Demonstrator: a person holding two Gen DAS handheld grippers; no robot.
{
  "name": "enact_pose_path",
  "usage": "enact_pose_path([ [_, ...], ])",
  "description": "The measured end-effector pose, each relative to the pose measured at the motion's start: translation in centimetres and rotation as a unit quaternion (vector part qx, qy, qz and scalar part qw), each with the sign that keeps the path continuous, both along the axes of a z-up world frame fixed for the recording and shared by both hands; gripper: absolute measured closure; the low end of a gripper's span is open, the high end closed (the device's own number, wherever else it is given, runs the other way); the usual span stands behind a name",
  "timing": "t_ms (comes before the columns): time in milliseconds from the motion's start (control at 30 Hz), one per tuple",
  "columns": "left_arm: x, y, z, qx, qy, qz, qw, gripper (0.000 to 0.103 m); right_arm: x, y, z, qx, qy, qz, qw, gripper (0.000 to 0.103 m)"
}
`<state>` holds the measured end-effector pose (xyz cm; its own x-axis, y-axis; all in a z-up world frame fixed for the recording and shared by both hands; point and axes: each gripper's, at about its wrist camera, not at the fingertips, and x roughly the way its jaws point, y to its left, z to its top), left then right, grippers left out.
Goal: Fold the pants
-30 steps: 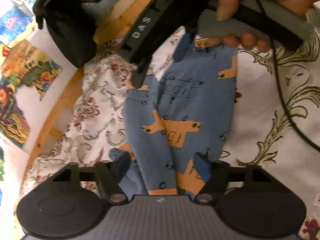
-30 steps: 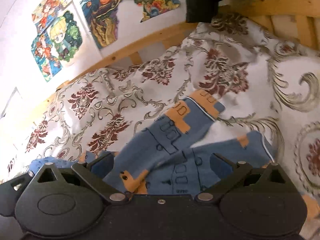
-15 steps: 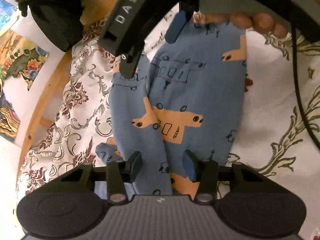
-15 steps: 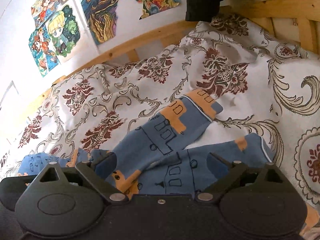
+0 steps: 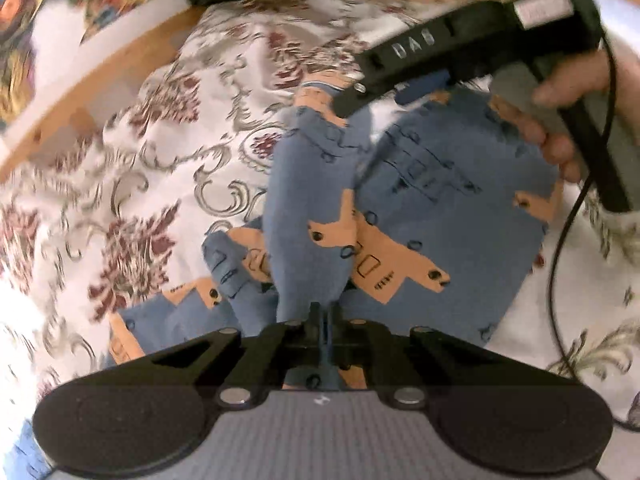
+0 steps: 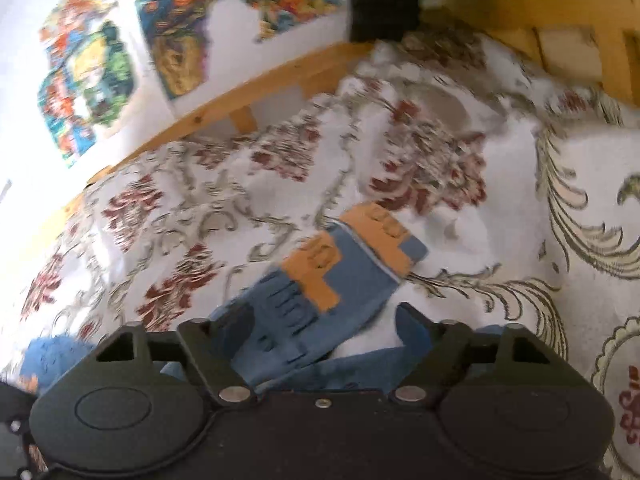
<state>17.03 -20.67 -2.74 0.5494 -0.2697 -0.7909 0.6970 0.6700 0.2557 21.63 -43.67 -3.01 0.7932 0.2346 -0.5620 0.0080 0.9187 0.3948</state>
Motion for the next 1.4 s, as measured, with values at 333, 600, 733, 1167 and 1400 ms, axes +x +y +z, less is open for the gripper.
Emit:
enact_pose_path([
  [333,1.3,2.3,1.0,-0.059,0.043,0.030,0.9969,0.102,3.0,-2.4,-2.6,0.090,0.049,-0.029,0.994,0.045],
  [600,1.2,2.2,1.1,-0.060,0.042,0.024,0.9970,0.102,3.5,-3.0,-3.3,0.105,0.068,-0.066,0.990,0.096],
  [733,1.2,2.1,1.2,-0.060,0.039,0.026,0.9971,0.102,3.0,-3.6,-3.5,0.132,0.058,-0.075,0.987,0.103],
  [1167,0.6,2.7,2.4,-0.084,0.024,0.026,0.9959,0.102,1.1,-3.9,0.3,0.137,-0.014,-0.069,0.988,0.103],
  [1400,-0.8,2.7,3.1,-0.115,0.022,-0.007,0.9931,0.102,-4.9,-4.1,5.5,0.071,-0.074,-0.069,0.992,0.103],
])
